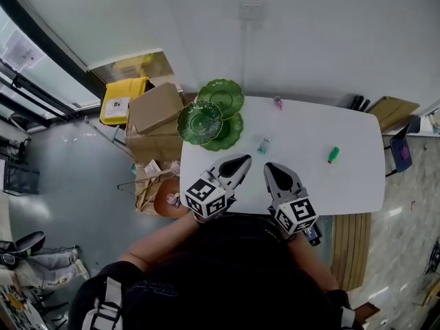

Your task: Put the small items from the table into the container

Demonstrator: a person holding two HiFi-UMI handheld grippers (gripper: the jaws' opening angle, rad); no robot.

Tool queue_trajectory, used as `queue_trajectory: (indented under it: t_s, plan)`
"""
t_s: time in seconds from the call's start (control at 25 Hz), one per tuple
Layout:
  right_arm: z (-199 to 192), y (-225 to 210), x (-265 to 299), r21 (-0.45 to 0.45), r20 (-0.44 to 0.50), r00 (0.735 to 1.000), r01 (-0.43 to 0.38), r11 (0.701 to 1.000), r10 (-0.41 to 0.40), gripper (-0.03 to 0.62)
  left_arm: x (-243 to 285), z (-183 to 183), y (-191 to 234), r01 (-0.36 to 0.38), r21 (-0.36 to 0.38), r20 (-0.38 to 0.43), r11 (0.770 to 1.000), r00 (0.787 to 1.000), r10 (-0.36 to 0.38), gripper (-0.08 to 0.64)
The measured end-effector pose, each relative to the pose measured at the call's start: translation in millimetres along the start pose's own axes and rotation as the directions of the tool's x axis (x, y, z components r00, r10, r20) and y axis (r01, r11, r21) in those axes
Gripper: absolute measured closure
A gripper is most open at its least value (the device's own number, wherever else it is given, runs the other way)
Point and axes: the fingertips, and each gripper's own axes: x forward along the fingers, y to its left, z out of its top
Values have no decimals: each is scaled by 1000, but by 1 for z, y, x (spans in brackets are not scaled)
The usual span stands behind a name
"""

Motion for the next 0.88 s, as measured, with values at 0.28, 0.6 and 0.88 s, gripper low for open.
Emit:
queue_trajectory:
  t_s: [0.28, 0.6, 0.88]
  plan:
    - [-12, -6, 13, 61, -27, 999, 28, 998, -26, 577, 10, -14, 2, 66, 1, -43, 998, 997, -66, 555]
    - [-6, -20, 42, 78, -35, 999, 15, 997, -12, 575, 18, -12, 28, 59, 26, -61, 998, 996, -58, 555]
    - [-29, -60, 60, 89, -111, 993, 60, 994, -50, 574, 50, -37, 47, 71, 43, -92, 997, 993, -67, 555]
